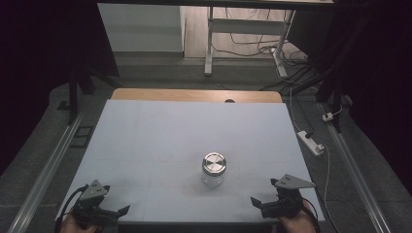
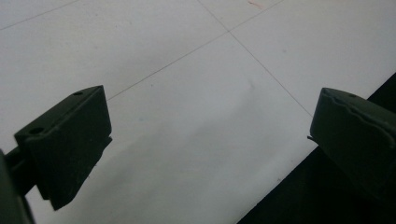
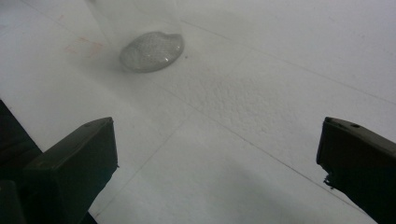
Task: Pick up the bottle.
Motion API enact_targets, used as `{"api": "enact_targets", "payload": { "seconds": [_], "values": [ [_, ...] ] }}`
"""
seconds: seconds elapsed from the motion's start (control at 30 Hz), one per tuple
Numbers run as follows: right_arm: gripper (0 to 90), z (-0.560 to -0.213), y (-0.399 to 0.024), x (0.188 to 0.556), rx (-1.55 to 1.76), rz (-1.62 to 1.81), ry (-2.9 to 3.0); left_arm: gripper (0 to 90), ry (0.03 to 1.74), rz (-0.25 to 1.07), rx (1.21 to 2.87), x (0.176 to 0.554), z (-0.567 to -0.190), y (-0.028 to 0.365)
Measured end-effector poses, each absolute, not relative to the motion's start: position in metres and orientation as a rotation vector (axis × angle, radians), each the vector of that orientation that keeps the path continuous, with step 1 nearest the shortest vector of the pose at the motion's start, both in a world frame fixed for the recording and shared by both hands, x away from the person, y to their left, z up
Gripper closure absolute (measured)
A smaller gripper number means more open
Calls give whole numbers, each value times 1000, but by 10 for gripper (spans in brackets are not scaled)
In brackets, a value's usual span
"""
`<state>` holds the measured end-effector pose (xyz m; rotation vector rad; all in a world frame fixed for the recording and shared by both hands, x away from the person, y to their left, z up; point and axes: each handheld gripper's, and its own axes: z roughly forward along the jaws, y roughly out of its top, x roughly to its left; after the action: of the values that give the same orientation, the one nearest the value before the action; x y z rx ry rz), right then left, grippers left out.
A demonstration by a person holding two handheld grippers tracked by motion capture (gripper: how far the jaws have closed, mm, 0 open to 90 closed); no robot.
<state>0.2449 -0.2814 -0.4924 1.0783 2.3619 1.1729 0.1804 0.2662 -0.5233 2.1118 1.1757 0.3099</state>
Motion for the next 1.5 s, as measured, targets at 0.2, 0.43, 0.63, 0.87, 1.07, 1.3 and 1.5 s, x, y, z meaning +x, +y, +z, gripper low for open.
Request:
{"api": "enact_targets", "payload": {
  "seconds": [0.2,0.43,0.63,0.87,1.07,1.3,1.5],
  "values": [
    [0,-492,-279,245,1043,1200,2364,5,1196,307,2092,181,-523,268],
    [0,-492,-276,247,1003,1211,2377,10,1191,309,2095,180,-523,268],
    [0,-491,-269,249,970,1218,2395,10,1185,301,2090,180,-523,269],
    [0,-490,-261,252,969,1244,2416,0,1182,308,2094,180,-523,268],
    [0,-490,-258,257,971,1294,2431,0,1181,307,2080,180,-523,269],
    [0,-489,-252,262,971,1312,2435,0,1178,307,2081,180,-523,269],
    [0,-490,-241,267,967,1291,2488,0,1174,304,2082,180,-523,269]
  ]
}}
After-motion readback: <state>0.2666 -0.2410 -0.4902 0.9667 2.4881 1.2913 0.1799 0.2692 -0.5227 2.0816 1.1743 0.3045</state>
